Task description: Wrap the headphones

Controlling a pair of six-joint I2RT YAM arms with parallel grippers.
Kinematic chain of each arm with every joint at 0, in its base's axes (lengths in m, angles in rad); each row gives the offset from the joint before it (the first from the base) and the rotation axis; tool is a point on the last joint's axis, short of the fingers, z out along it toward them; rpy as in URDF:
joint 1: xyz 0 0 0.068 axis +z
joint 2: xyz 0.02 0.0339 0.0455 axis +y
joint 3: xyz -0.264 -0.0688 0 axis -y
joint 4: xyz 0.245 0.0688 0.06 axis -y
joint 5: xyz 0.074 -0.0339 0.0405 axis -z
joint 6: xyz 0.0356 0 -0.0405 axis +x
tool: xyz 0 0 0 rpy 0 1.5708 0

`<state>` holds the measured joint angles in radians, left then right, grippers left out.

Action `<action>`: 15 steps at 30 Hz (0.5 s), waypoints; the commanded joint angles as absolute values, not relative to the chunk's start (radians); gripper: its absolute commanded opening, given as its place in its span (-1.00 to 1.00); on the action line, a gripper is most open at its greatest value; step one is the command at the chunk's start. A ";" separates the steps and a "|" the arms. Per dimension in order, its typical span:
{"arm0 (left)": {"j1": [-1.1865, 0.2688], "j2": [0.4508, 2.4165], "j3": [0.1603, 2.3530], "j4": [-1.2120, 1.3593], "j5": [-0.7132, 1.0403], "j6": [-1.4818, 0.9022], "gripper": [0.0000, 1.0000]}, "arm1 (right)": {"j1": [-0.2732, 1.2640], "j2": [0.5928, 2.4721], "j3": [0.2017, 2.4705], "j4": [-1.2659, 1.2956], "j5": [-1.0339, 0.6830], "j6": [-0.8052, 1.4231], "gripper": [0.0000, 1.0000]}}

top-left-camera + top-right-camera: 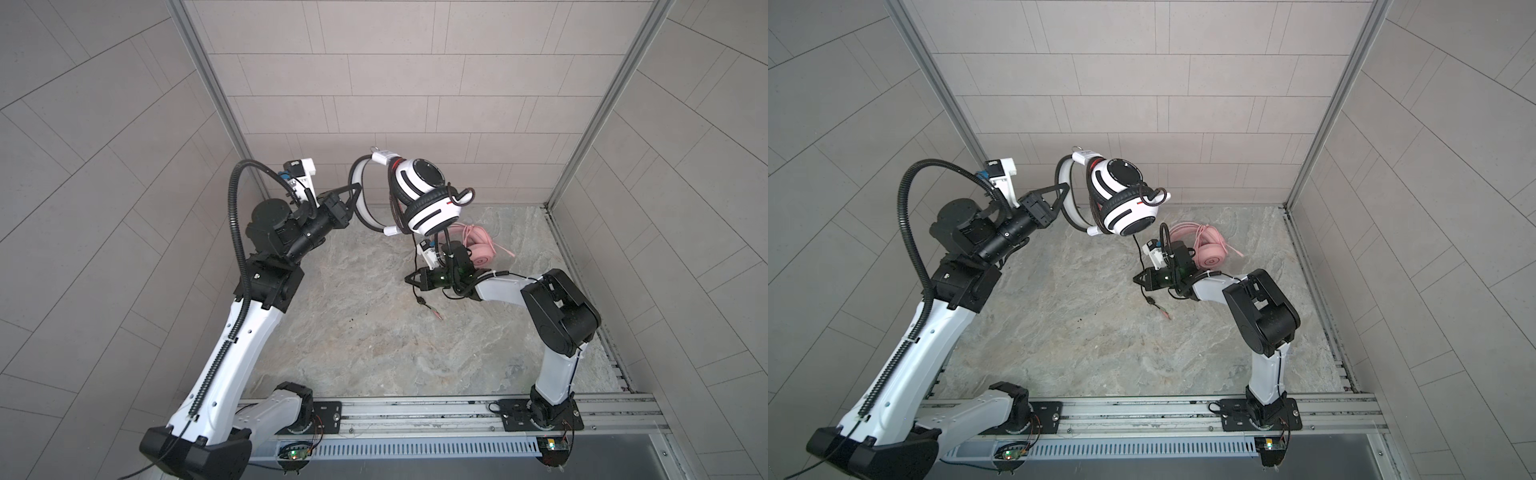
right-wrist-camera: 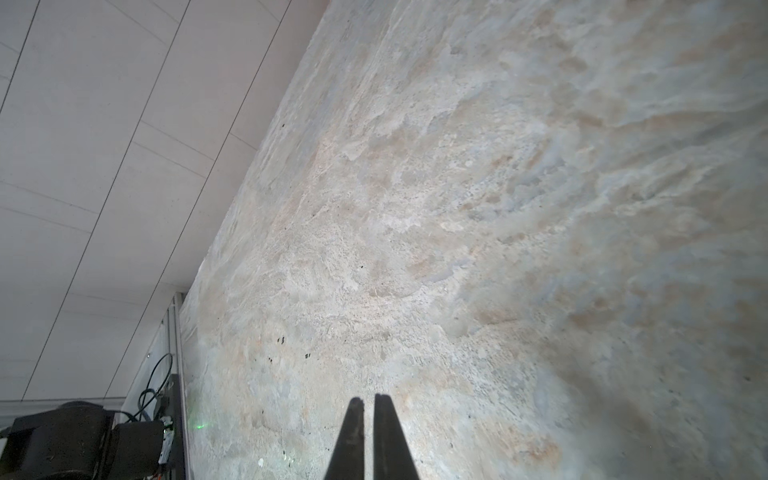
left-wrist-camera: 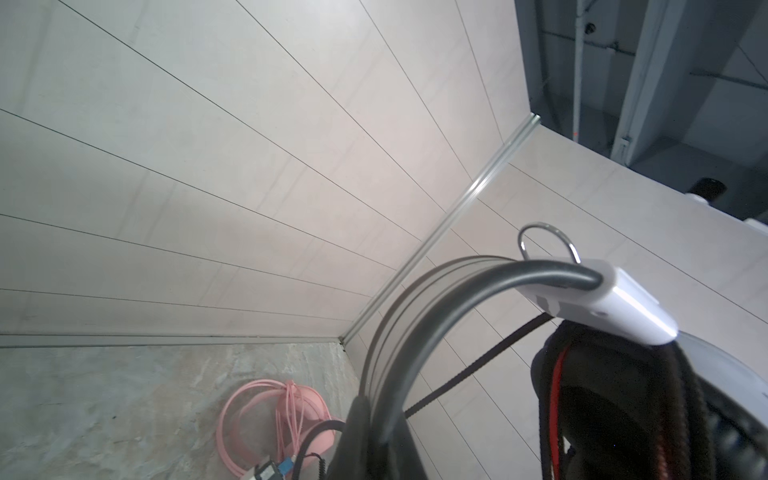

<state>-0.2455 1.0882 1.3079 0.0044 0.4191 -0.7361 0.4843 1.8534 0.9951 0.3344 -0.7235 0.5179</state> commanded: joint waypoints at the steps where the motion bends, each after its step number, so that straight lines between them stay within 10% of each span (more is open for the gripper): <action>1: -0.215 1.066 1.346 0.002 0.256 -0.804 -1.00 | 0.495 1.802 0.940 0.334 -0.695 0.522 -0.89; 15: -0.201 1.176 1.279 -0.085 -0.556 -0.643 -1.00 | 0.707 1.351 0.838 -0.169 -0.314 0.240 -0.88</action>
